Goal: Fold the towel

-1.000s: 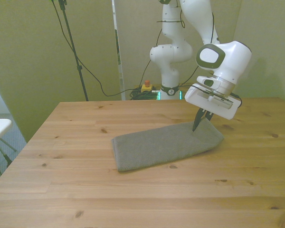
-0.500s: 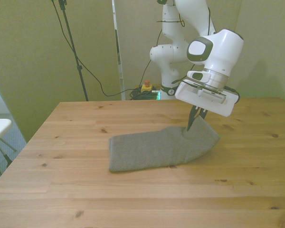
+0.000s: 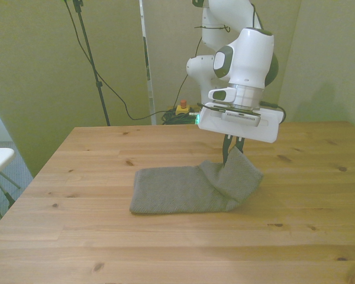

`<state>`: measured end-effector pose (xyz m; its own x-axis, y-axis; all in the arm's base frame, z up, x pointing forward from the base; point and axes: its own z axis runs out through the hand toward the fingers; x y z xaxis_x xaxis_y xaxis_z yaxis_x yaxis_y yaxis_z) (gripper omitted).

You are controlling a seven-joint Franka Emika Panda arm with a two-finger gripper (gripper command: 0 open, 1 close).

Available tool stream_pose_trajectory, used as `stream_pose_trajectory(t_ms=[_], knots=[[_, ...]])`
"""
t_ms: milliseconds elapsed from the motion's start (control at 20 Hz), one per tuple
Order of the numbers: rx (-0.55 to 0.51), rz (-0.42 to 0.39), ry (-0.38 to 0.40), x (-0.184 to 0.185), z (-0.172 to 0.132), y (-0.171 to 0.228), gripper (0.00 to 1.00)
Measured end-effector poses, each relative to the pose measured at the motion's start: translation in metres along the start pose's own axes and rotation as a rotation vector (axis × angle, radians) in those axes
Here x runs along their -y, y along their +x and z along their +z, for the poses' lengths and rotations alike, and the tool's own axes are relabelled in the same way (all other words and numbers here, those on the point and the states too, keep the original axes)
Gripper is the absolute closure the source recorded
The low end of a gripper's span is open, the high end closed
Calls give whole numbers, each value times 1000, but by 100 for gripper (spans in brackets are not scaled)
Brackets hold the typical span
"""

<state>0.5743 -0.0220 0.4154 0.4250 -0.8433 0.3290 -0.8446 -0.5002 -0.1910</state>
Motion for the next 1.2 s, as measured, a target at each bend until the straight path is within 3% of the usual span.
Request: stream_pose_trajectory(t_ms=[300,1050,1100,1200], knots=[[42,77,19,-27,-19,41,100],[103,268,4,-145,3,157,100],[112,275,3,-150,8,162,0],[135,273,2,-155,22,164,0]])
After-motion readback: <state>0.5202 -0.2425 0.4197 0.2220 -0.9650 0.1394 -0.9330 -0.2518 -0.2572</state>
